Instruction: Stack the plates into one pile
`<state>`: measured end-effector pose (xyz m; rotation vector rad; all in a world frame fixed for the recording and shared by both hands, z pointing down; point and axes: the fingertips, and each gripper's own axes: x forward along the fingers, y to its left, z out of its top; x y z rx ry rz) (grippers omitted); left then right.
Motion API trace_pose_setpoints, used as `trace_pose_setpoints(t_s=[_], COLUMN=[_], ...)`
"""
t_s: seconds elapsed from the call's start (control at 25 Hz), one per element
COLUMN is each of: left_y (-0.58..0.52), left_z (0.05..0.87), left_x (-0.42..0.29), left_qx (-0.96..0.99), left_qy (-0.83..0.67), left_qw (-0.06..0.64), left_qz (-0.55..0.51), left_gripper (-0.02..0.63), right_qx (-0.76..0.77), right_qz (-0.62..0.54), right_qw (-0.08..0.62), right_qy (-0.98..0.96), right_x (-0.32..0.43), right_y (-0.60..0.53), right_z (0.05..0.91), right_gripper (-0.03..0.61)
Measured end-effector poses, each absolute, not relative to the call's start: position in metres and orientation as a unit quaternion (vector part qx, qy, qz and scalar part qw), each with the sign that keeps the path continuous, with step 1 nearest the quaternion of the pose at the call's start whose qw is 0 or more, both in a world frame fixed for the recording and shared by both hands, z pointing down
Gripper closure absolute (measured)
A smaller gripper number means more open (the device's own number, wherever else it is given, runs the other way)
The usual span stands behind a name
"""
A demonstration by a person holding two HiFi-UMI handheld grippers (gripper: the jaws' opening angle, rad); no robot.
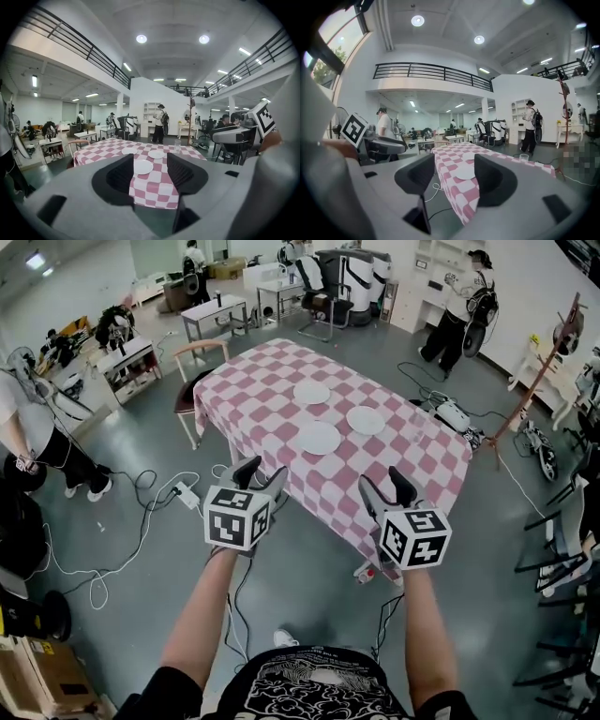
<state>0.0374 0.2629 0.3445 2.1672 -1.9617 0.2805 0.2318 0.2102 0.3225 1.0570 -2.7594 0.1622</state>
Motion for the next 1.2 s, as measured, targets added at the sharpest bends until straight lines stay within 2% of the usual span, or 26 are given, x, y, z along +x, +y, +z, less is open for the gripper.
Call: trace_pose_setpoints(t_s=[0.72,1.2], left_y=[0.218,0.072], left_z=[0.352,0.361], left_x=[-0.028,-0.041], left_qx=[0.737,0.740], left_qy=[-0.663,-0.658], left_qw=[0.104,0.108], left_qz=[0.077,0.094], left_gripper=[0.374,0.374], right_qx=[0.389,0.402], right_qz=[0.067,0.085], right_qw=[0.085,0.076], right_qy=[-0.915,-0.908], right_x=[0.192,0.176], right_y=[0.167,0.013], right_z=[0.334,0.345], right_gripper=[0.299,0.298])
